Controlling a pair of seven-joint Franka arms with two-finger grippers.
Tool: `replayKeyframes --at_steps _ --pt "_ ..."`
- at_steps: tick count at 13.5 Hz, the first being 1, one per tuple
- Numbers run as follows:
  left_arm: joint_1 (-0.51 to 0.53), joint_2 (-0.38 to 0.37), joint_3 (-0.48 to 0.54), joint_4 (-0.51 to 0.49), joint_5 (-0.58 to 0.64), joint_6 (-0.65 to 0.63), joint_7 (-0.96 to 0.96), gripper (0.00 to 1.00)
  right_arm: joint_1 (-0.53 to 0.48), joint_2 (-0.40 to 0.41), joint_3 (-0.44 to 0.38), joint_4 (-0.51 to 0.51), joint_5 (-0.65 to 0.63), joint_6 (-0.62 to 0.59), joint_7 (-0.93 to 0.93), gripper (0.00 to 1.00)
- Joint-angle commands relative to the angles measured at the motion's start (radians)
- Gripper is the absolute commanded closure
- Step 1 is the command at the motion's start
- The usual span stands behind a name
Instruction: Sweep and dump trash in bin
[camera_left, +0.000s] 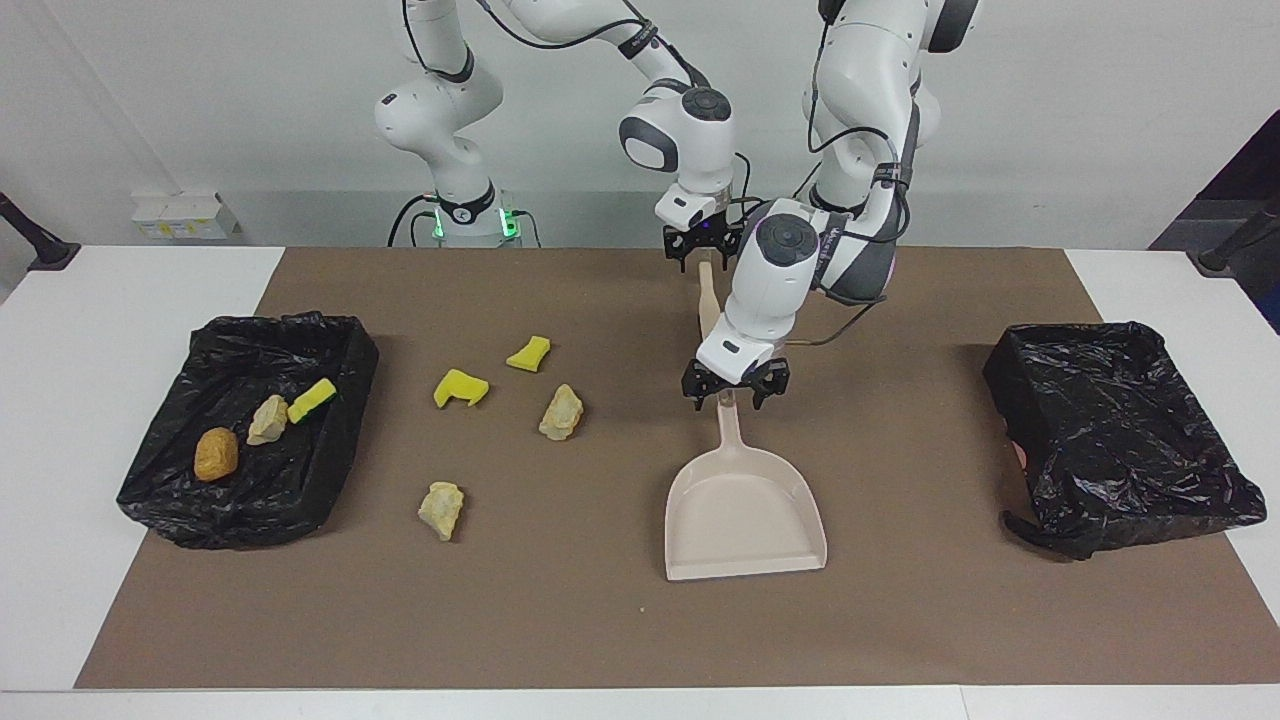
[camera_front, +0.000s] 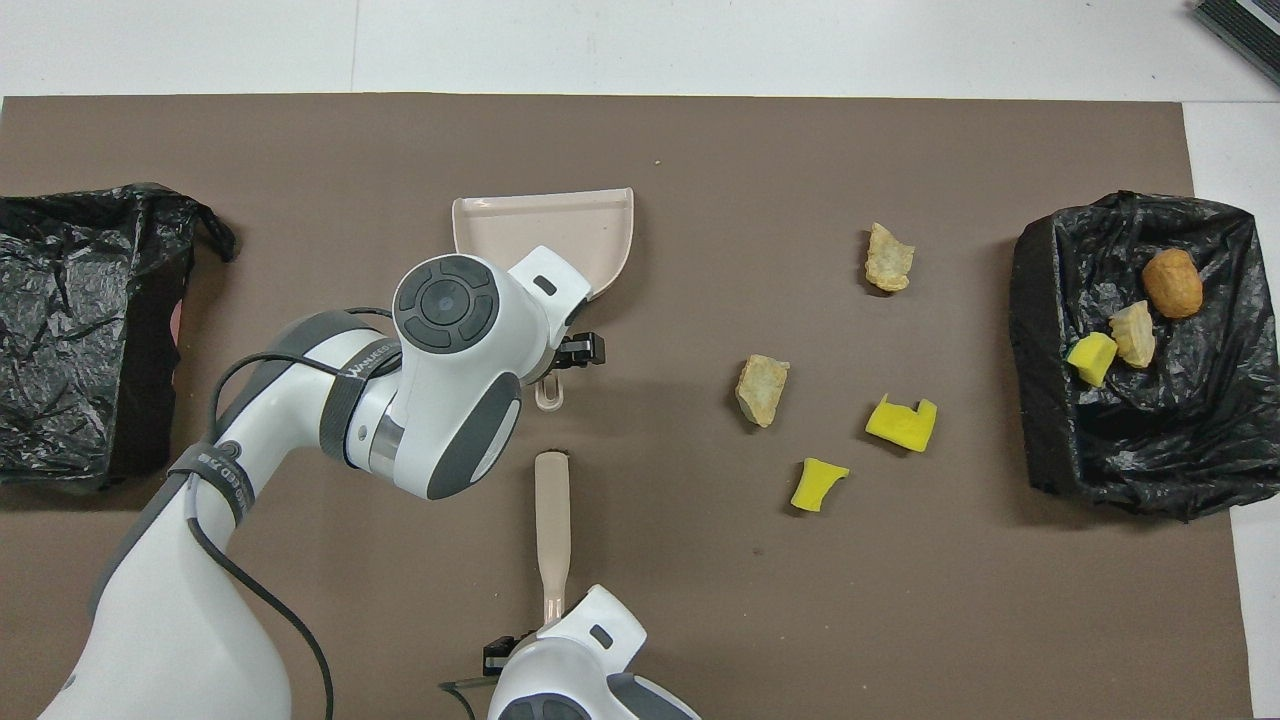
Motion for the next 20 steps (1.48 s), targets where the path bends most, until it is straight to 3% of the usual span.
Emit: replayKeyframes --at_steps 1,3,5,6,8,11,15,20 --pt "-0.016 -0.032 0.010 -0.039 0.019 0.014 0.004 0.19 0.002 -0.001 -0.002 0.010 -0.006 -0.016 0.020 0.61" --pt "-0.019 -0.021 0.010 -0.037 0.019 0.022 0.001 0.19 0.002 -0.007 -0.004 0.010 -0.006 -0.016 0.020 0.97" --pt "-0.016 -0.015 0.012 -0.026 0.021 0.024 0.003 0.19 -0.008 -0.030 -0.005 0.010 -0.006 -0.021 0.020 1.00" --pt "-0.016 -0.015 0.013 -0.019 0.021 0.022 0.003 0.32 -0.014 -0.049 -0.005 0.008 -0.005 -0.032 0.020 1.00" --pt "-0.016 -0.015 0.012 -0.019 0.021 0.020 0.004 1.00 -0.047 -0.098 -0.005 0.001 -0.005 -0.099 0.019 1.00" --pt "-0.011 -0.013 0.012 -0.017 0.030 0.020 0.033 1.00 -0.084 -0.180 -0.005 -0.043 -0.002 -0.214 0.019 1.00" --pt "0.001 -0.021 0.020 -0.016 0.122 0.013 0.291 1.00 -0.155 -0.277 -0.007 -0.149 -0.002 -0.237 0.022 1.00" --pt "0.078 -0.068 0.024 -0.017 0.122 -0.003 0.695 1.00 -0.291 -0.363 -0.008 -0.209 -0.002 -0.311 0.088 1.00"
